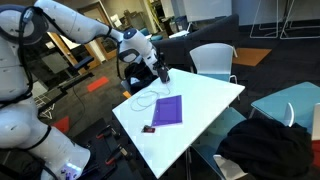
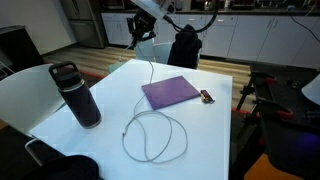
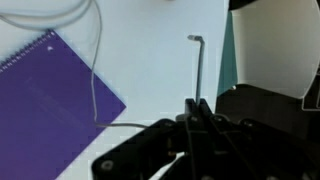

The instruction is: Straighten the cable on the table

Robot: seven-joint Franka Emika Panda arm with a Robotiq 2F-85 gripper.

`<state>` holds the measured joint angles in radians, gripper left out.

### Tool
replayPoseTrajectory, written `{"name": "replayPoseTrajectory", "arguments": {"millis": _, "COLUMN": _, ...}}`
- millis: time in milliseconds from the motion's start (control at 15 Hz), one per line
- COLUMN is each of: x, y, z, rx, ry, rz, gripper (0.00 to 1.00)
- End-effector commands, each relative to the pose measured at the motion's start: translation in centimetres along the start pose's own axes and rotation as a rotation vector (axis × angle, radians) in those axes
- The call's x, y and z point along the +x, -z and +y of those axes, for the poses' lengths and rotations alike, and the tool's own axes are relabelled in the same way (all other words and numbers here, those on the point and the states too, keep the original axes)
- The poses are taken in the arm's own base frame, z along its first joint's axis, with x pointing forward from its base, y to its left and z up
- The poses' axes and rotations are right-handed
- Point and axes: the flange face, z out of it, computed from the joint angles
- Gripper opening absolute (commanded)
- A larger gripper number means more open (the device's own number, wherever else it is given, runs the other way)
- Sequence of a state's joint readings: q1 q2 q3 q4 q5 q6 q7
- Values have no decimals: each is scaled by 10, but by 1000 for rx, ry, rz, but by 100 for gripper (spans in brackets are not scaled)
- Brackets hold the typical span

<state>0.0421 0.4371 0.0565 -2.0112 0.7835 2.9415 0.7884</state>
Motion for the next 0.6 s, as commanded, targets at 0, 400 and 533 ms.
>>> {"name": "replayPoseTrajectory", "arguments": {"millis": 0, "x": 49, "y": 17, "z": -34, "rx": 114, "ry": -99, "rz": 58, "gripper": 1}}
{"name": "replayPoseTrajectory", "arguments": {"millis": 400, "x": 128, "y": 27, "z": -64, "rx": 271, "ry": -223, "rz": 181, "gripper": 1}}
{"name": "replayPoseTrajectory", "arguments": {"millis": 533, "x": 154, "y": 22, "z": -67, "rx": 303, "ry": -249, "rz": 219, "gripper": 1}}
